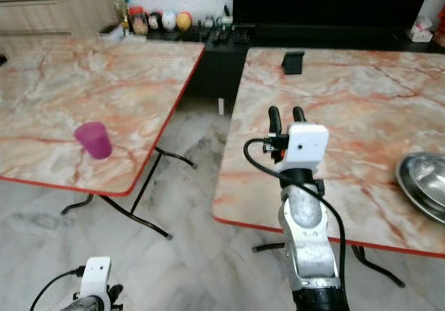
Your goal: Setting the table
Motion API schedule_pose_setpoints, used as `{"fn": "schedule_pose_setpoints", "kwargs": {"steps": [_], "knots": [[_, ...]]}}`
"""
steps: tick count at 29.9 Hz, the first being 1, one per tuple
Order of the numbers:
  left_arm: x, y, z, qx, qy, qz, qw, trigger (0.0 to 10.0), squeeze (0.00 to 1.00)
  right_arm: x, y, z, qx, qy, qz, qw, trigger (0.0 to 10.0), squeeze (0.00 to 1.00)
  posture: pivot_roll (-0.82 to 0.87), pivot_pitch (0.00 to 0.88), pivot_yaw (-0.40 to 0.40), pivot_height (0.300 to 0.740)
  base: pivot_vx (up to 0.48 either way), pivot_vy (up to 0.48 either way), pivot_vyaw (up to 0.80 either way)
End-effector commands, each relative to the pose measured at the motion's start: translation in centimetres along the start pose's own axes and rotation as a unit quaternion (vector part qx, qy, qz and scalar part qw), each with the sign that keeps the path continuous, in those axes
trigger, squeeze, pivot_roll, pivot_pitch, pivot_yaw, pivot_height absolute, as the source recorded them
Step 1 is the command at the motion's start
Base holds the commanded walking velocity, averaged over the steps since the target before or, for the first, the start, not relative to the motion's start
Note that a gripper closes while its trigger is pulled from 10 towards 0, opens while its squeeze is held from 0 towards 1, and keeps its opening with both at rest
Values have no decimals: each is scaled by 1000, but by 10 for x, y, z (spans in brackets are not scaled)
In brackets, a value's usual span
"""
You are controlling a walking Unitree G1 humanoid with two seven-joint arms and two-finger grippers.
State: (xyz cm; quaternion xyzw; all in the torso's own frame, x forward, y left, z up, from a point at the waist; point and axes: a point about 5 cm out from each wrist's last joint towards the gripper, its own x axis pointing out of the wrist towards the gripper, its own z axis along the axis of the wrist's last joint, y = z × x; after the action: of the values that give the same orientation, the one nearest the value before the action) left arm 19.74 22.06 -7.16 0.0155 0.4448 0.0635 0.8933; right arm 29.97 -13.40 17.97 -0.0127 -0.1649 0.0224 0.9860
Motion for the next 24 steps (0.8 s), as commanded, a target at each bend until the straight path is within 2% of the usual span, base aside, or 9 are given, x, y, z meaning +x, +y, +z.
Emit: {"fn": "schedule_pose_setpoints", "kwargs": {"steps": [1,15,24], "knots": [[0,0,-2,-2,7,-1,1000,10000,0,0,-6,2,-1,-2,-8,1000,10000,0,-103,0,52,740,0,326,0],[0,0,-2,-2,6,-2,1000,10000,0,-2,-8,-4,4,6,-14,1000,10000,0,-101,0,51,740,0,325,0],[0,-1,-3,-1,6,-4,1000,10000,0,-7,-17,-17,3,31,-29,999,10000,0,-99,0,52,740,0,320,0]]}}
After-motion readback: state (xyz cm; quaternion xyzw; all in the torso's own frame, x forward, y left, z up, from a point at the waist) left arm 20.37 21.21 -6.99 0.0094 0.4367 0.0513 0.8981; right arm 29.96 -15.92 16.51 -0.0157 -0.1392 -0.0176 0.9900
